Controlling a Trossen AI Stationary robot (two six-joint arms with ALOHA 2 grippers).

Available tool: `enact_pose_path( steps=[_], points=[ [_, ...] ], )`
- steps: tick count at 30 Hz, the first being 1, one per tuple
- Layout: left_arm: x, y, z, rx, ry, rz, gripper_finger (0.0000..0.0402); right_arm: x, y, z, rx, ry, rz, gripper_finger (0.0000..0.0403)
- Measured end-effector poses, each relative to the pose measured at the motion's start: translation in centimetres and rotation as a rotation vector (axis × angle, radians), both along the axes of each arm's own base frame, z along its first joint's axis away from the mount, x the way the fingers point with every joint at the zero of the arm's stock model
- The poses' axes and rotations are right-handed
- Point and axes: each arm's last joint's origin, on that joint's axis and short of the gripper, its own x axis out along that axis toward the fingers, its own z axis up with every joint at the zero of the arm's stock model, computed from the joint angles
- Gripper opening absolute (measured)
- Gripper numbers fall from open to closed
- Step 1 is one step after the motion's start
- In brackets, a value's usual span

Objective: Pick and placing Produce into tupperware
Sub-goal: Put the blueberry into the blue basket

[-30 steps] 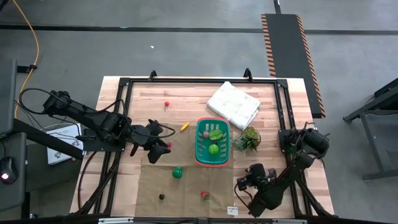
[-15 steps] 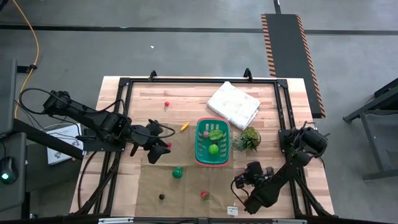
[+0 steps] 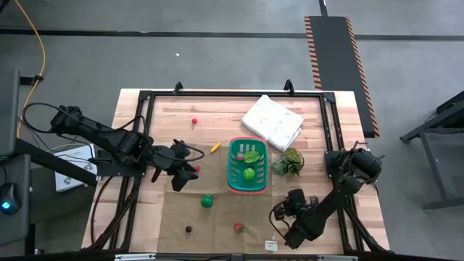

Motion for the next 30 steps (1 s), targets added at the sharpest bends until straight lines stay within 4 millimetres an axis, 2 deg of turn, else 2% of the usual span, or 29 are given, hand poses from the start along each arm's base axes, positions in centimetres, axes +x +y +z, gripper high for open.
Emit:
enact_pose_path(
  steps=[12, 21, 30],
  points=[
    [0.0, 0.0, 0.0, -0.001, 0.001, 0.000, 0.0154, -0.2, -0.3, -0.2, -0.017, 0.019, 0.001, 0.0078],
    [0.0, 0.0, 0.0, -0.003, 0.000, 0.001, 0.0154, 0.5, -0.6, -0.3, -0.014, 0.010, 0.031, 0.0079],
    [0.0, 0.0, 0.0, -0.004, 0.000, 0.001, 0.0154, 0.8, -0.8, -0.3, -0.025, 0.015, 0.044, 0.0116]
  ],
)
